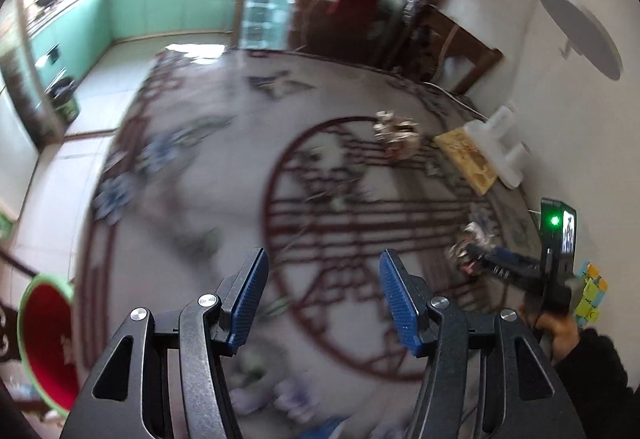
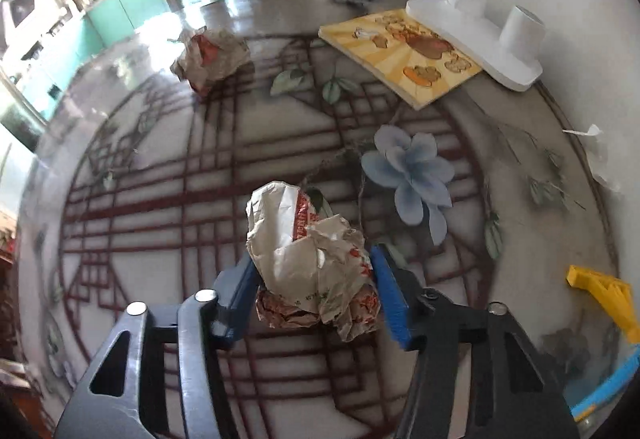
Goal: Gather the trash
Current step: 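Grasp the crumpled printed paper with the right tool while the left tool grasps crumpled newspaper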
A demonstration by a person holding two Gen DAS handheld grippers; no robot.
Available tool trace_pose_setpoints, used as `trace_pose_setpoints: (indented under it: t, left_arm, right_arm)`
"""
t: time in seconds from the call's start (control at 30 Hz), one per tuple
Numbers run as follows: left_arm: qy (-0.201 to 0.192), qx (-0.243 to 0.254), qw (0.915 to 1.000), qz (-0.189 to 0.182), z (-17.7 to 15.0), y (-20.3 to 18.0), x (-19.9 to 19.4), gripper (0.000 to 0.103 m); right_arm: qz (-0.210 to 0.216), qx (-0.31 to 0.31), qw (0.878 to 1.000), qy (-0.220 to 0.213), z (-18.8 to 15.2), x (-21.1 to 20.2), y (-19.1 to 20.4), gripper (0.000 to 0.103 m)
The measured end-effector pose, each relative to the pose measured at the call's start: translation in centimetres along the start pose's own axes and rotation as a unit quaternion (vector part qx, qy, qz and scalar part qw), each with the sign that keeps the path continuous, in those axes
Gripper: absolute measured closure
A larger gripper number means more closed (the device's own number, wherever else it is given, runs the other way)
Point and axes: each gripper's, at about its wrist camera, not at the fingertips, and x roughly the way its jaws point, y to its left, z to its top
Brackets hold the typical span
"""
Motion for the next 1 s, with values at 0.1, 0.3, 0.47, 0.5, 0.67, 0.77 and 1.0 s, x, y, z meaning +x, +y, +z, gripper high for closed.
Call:
trace_pose_setpoints:
  t: [0.1,0.3,0.47,0.5,0.67,0.77,1.0]
  left_arm:
    - [0.007,0.015,0.9999,-0.004,2.1,-2.9,2.8,0.046]
    - [0.017,0.025,0.9990,-0.031,6.7,-7.9,9.6,0.046]
    - [0.011,0.020,0.9991,-0.037,11.4,-10.9,15.3,0.046]
    - [0.010,0.016,0.9992,-0.035,12.3,-11.2,16.6,0.046]
    - [0.055,0.002,0.9977,-0.038,15.1,-12.1,23.4,0.046]
    - [0.072,0.010,0.9971,-0.022,15.4,-12.5,26.0,0.046]
    - [0.067,0.002,0.9969,-0.041,15.2,-10.9,27.1,0.077]
  right_arm:
    - [0.020,0.006,1.000,-0.012,-0.1,-0.5,-0.7,0.060]
    - [0.047,0.032,0.998,-0.008,-0.3,-0.5,-1.6,0.059]
    - [0.058,0.037,0.998,-0.008,-0.7,-0.1,-1.9,0.058]
    - [0.061,0.038,0.997,-0.009,-0.8,-0.1,-2.0,0.058]
    - [0.072,0.046,0.996,-0.009,-0.4,0.3,-2.3,0.056]
    - [0.073,0.046,0.996,-0.011,-0.4,0.5,-2.3,0.055]
    - [0.067,0.045,0.997,-0.013,-0.4,0.5,-2.4,0.054]
